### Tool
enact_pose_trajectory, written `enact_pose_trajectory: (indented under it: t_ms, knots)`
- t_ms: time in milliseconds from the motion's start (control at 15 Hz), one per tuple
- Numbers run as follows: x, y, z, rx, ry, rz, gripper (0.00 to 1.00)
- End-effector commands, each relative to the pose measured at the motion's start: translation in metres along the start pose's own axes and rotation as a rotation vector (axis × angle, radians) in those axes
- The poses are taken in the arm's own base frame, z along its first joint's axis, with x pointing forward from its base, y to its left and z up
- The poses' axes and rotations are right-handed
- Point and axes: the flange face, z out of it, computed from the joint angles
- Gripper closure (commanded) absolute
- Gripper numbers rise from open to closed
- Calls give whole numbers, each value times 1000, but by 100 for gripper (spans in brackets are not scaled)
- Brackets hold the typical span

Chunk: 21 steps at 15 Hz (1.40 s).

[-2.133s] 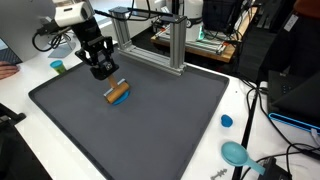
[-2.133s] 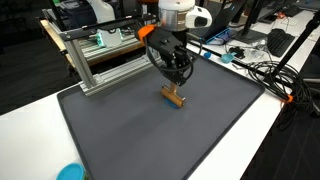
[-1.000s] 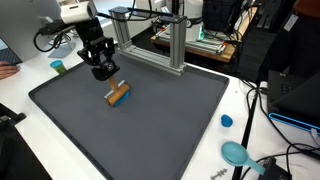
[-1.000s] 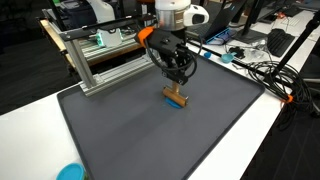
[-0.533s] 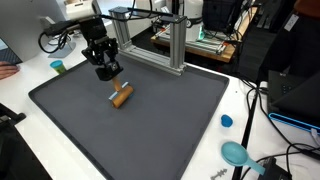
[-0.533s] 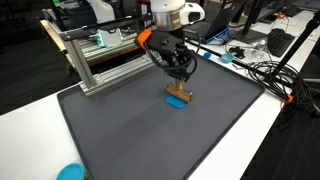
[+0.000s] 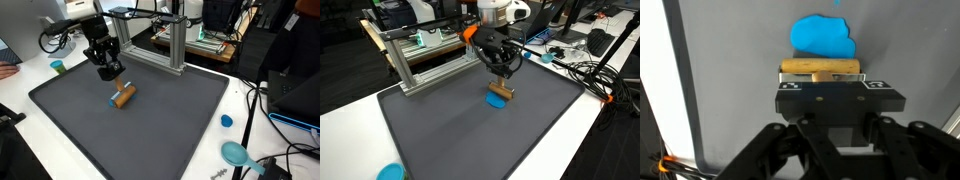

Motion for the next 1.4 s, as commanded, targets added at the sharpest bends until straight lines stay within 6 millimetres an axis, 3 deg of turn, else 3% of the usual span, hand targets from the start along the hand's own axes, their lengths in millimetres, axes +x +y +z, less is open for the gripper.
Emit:
enact_pose_trajectory:
  t_ms: [0, 200, 333, 467, 800, 1000, 1200, 1267, 1333]
  knots:
    - [10, 6, -69, 27, -188, 58, 79]
    - [25, 11, -95, 74, -198, 63, 79]
    - [35, 15, -98, 65, -139, 60, 79]
    - [36, 20, -89, 13, -117, 93, 79]
    - [12, 17, -48, -11, -99, 256, 79]
    - [15, 11, -18, 39, -66, 279, 79]
    - [11, 12, -3, 2, -94, 294, 79]
    - [11, 12, 0, 40, -89, 271, 54]
    - [10, 13, 3, 30, -92, 277, 54]
